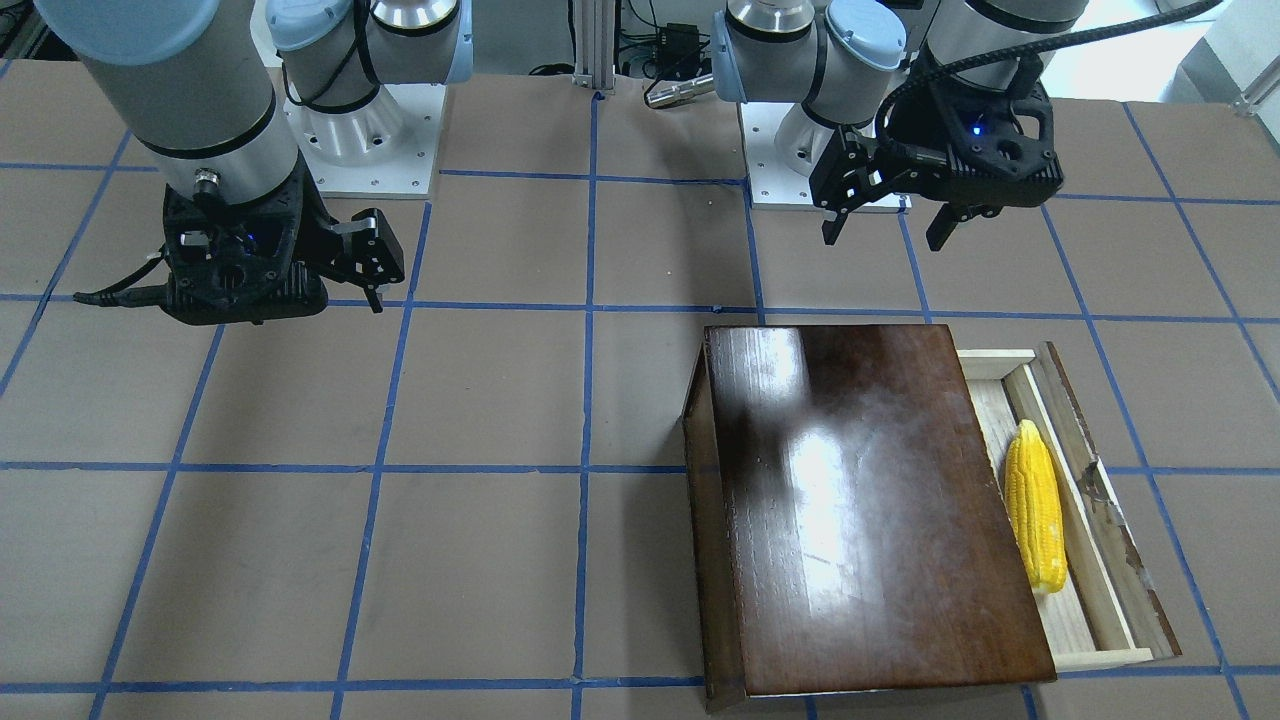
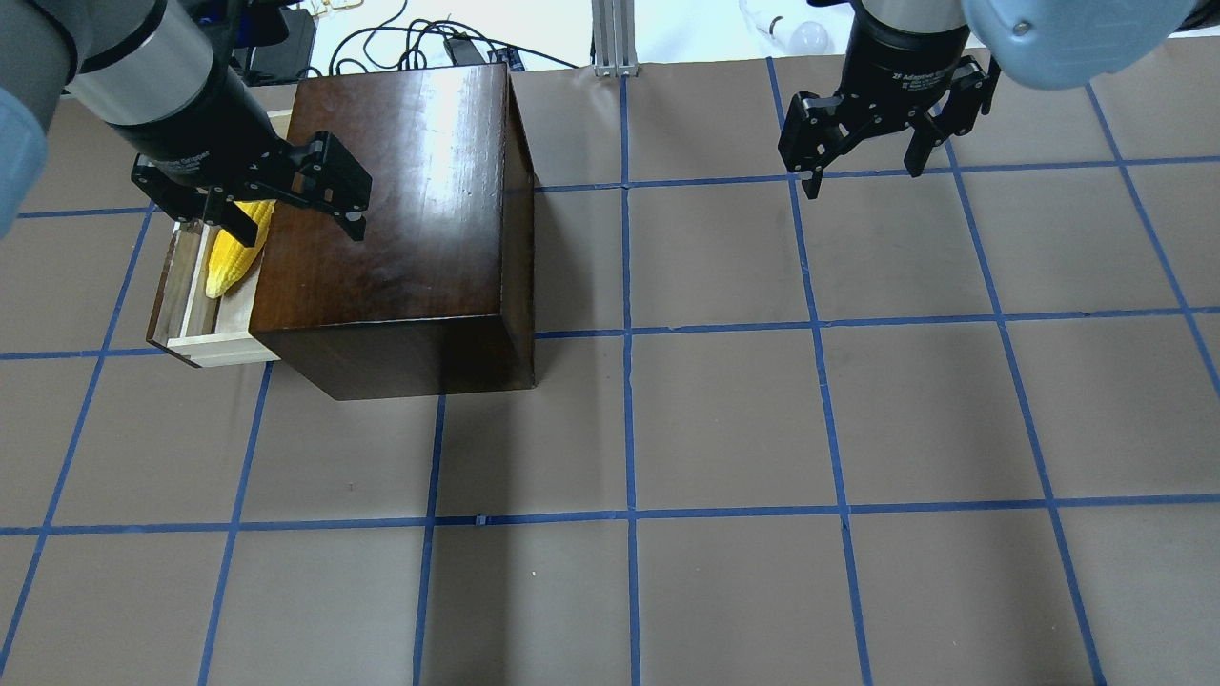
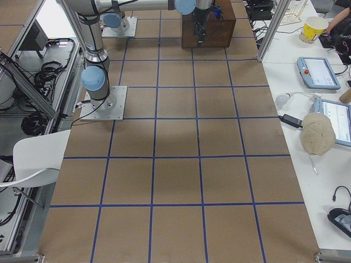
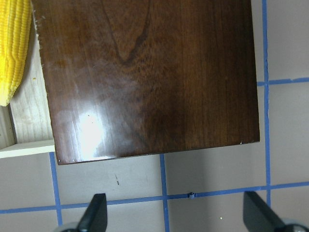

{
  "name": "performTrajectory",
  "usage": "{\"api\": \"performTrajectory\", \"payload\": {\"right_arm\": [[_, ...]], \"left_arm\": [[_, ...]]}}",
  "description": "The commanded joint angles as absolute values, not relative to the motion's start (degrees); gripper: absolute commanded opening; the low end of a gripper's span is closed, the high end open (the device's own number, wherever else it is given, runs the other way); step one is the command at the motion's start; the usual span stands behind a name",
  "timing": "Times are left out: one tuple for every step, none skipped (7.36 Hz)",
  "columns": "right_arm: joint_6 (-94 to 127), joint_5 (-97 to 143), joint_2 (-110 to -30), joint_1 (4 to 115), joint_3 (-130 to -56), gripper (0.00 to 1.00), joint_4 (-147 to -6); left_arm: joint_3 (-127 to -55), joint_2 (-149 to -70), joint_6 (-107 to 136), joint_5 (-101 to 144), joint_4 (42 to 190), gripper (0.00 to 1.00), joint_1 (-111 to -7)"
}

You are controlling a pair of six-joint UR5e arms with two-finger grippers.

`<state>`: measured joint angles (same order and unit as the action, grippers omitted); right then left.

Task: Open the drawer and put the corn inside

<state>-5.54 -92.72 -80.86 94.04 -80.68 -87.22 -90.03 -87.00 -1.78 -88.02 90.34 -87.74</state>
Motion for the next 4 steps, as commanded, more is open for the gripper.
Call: {"api": "performTrajectory", "payload": {"right_arm": [[-5.5, -92.7, -80.9, 94.0, -80.7, 1.00, -87.2], [-5.5, -92.7, -80.9, 94.0, -80.7, 1.00, -87.2], [-5.5, -92.7, -80.9, 94.0, -80.7, 1.00, -87.2], [-5.5, -92.7, -80.9, 94.0, -80.7, 1.00, -87.3]], "left_arm": [[-89.3, -88.1, -0.8, -88.2, 90.3, 1.00, -87.5], [-88.9, -88.2, -0.8, -88.2, 90.4, 1.00, -87.5], [-89.2, -88.2, -0.8, -88.3, 90.4, 1.00, -87.6], [-89.6, -88.0, -0.8, -88.4, 90.6, 1.00, -88.0]]}}
